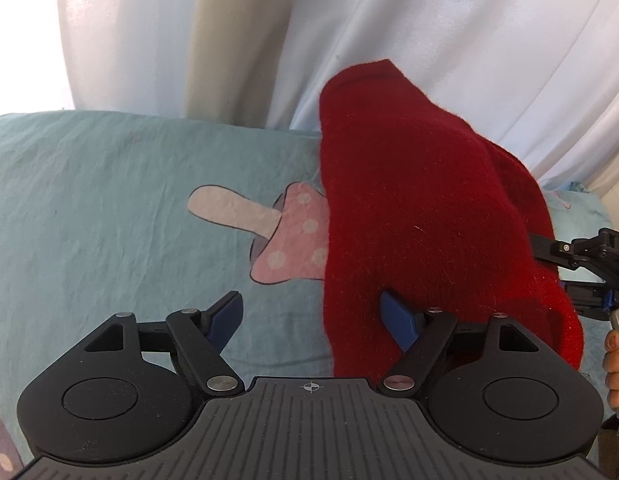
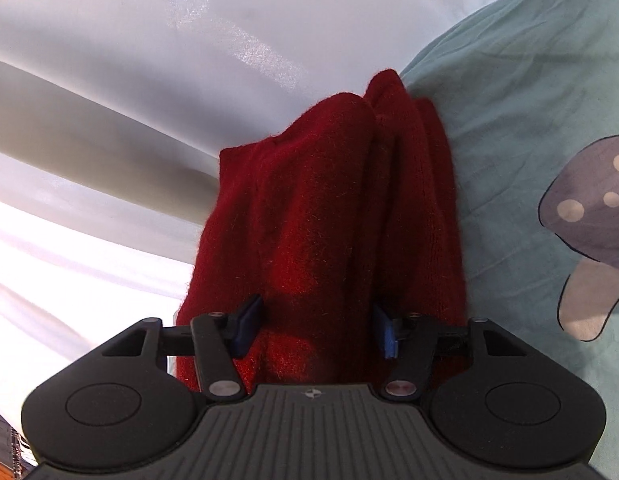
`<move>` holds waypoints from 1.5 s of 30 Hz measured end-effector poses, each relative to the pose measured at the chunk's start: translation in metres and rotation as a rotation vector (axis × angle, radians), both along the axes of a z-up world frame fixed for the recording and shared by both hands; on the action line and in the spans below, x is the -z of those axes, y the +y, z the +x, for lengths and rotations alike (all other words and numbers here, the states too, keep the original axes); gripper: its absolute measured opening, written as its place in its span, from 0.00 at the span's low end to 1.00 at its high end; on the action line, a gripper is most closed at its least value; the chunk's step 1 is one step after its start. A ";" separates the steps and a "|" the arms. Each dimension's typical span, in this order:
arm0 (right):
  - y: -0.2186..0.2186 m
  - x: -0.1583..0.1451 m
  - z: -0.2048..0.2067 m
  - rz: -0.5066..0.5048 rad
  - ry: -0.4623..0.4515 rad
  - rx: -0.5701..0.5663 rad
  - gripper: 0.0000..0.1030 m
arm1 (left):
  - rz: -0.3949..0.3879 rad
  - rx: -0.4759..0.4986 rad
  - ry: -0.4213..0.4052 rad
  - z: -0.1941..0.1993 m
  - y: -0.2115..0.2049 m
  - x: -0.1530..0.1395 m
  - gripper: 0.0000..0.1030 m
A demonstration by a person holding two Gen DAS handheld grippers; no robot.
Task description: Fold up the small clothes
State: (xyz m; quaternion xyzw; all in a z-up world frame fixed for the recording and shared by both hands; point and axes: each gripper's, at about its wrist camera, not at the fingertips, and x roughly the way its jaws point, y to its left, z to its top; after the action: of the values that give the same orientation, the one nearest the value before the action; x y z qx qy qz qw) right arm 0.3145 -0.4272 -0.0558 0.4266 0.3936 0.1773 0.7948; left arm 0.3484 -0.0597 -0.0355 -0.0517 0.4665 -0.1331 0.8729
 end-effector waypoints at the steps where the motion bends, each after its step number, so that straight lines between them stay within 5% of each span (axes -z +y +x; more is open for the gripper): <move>1: 0.002 -0.003 -0.002 -0.010 -0.014 -0.005 0.45 | 0.002 0.002 -0.002 0.000 0.000 0.000 0.79; 8: 0.007 0.011 0.011 0.107 0.017 -0.027 0.47 | 0.007 -0.002 -0.002 0.001 0.001 0.001 0.79; 9: 0.007 0.010 0.013 0.123 0.020 -0.028 0.41 | 0.009 -0.004 0.000 0.001 0.001 0.001 0.79; 10: 0.008 0.007 0.014 0.119 0.014 -0.031 0.24 | 0.012 -0.007 0.001 0.001 0.002 0.000 0.79; 11: 0.011 0.000 0.015 0.089 -0.002 -0.034 0.23 | 0.012 -0.011 0.000 0.000 0.003 -0.002 0.79; 17: 0.036 -0.087 -0.003 -0.454 -0.317 0.006 0.21 | 0.016 0.010 -0.049 -0.005 -0.001 -0.019 0.79; 20: 0.043 -0.092 -0.010 -0.670 -0.370 0.040 0.21 | 0.049 0.061 -0.043 -0.007 -0.015 -0.012 0.79; 25: 0.042 -0.034 -0.004 -0.718 -0.228 0.023 0.35 | 0.153 0.103 -0.049 -0.009 -0.032 0.001 0.85; 28: 0.038 -0.049 -0.014 -0.711 -0.239 0.055 0.49 | 0.172 0.093 -0.071 -0.010 -0.026 -0.011 0.83; 33: 0.034 -0.086 -0.046 -0.770 -0.358 0.184 0.48 | 0.137 0.056 -0.191 -0.010 -0.029 -0.046 0.84; 38: 0.083 -0.083 -0.040 -0.878 -0.447 0.083 0.18 | 0.151 0.066 -0.196 0.013 -0.071 -0.036 0.85; 45: 0.113 -0.024 -0.020 -1.095 -0.375 0.012 0.14 | 0.183 0.077 -0.186 0.021 -0.094 -0.008 0.94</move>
State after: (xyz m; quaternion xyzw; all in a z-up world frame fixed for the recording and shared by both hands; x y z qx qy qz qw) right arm 0.2950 -0.3143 -0.0314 -0.0832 0.2778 0.0159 0.9569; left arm 0.3698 -0.1537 -0.0273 0.0586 0.3956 -0.1278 0.9076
